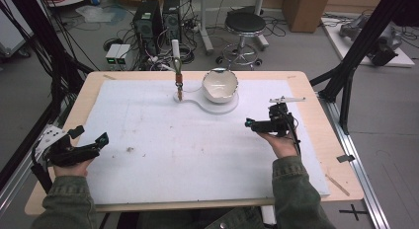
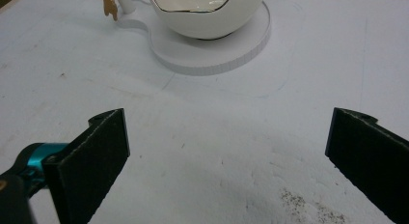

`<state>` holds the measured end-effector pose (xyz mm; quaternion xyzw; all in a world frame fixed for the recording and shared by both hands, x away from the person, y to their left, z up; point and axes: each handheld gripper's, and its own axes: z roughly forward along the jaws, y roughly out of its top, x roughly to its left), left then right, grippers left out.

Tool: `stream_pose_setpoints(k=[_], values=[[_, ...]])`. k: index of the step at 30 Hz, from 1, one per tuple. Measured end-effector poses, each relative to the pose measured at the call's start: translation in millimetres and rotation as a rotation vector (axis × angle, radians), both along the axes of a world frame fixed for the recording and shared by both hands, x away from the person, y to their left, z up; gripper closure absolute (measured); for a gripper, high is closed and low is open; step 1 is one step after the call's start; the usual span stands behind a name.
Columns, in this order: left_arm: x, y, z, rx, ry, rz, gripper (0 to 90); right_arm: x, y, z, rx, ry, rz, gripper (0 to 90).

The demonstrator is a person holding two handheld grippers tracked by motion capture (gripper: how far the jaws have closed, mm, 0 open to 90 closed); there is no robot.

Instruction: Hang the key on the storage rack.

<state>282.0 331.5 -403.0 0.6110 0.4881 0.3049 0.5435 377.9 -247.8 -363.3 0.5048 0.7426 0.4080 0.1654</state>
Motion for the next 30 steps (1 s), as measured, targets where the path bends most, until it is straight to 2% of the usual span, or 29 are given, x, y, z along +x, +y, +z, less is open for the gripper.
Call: stream_pose_setpoints(k=[6, 10, 13, 17, 20, 23, 25, 30], values=[[0.1, 0.4, -0.7, 0.003, 0.011, 0.005, 1.7, -11.7, -8.6, -9.1, 0.003, -0.069, -0.010, 0.7], [0.4, 0.1, -1.1, 0.000, 0.015, 0.008, 1.7, -18.5, -13.7, -19.7, 0.043, -0.095, 0.000, 0.7], [0.3, 0.0, -1.0, -0.001, 0.015, 0.007, 1.7, -25.6, -15.6, -25.3, 0.041, -0.146, -0.005, 0.7], [0.3, 0.0, -1.1, -0.001, 0.016, 0.002, 1.7, -35.4, -18.2, -25.9, 0.063, -0.220, -0.011, 0.7], [0.3, -0.2, -1.1, -0.004, 0.014, -0.001, 1.7, -40.5, -20.8, -28.7, 0.075, -0.255, -0.022, 0.7], [0.2, -0.5, -1.0, -0.004, 0.014, -0.006, 1.7, -42.5, -22.5, -32.7, 0.080, -0.270, -0.050, 0.7], [0.3, -0.5, -0.8, -0.005, 0.013, -0.007, 1.7, -42.4, -22.8, -33.5, 0.071, -0.267, -0.050, 0.6], [-0.1, 0.1, -0.5, -0.016, 0.012, -0.005, 1.7, -45.3, -18.9, -32.7, 0.036, -0.298, -0.031, 0.7]])
